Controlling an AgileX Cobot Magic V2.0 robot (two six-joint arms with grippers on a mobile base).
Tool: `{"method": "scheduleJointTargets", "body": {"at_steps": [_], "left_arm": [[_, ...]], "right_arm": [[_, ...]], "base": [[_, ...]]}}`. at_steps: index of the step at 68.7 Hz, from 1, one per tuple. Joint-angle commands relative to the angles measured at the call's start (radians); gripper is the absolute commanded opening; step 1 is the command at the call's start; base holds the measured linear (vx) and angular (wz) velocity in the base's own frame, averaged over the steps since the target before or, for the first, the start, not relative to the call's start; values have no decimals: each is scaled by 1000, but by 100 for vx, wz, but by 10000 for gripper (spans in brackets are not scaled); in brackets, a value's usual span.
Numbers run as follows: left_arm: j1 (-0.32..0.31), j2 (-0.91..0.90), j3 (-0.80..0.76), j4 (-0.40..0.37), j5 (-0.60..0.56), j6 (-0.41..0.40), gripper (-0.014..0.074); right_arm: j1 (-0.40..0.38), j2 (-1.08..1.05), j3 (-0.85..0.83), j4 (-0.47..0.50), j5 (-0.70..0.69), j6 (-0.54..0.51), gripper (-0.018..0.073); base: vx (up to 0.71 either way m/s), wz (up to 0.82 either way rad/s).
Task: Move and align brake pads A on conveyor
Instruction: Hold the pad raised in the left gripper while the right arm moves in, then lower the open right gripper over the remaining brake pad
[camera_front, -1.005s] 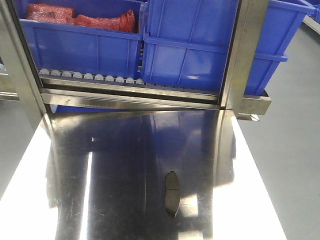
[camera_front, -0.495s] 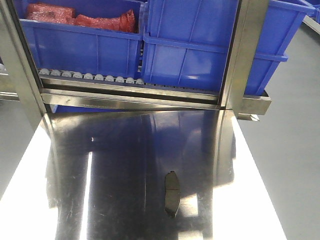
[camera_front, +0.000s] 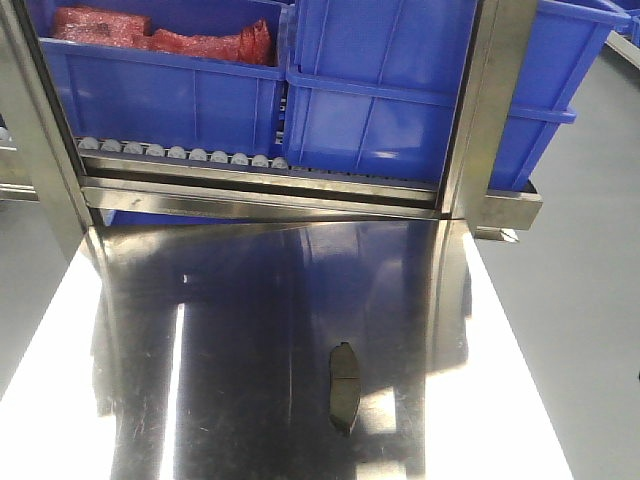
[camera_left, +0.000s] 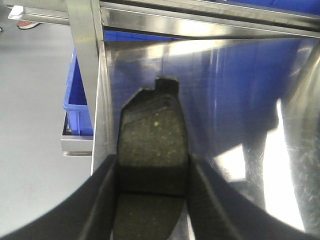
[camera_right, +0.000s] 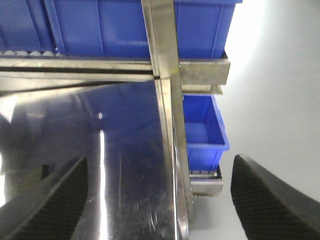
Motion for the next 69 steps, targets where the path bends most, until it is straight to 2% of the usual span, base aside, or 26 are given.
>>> {"method": "scheduleJointTargets", "body": {"at_steps": [1, 24, 34, 45, 57, 69], "left_arm": [[0, 9, -28, 12, -86, -1, -6], [0, 9, -28, 12, -86, -1, -6], [0, 9, -28, 12, -86, -1, -6], [0, 9, -28, 12, -86, -1, -6], [0, 9, -28, 12, -86, -1, -6], [0, 9, -28, 12, -86, -1, -6]], "right_arm": [[2, 67, -29, 2, -61, 7, 568], [2, 497, -53, 49, -98, 20, 568], [2, 717, -160, 48, -54, 19, 568], [8, 896, -321, 47, 60, 11, 568], [103, 1020, -487, 36, 175, 2, 568], [217, 1122, -624, 19, 237, 73, 568]], "base": [[0, 0], [0, 0], [0, 0], [0, 0], [0, 0], [0, 0]]}}
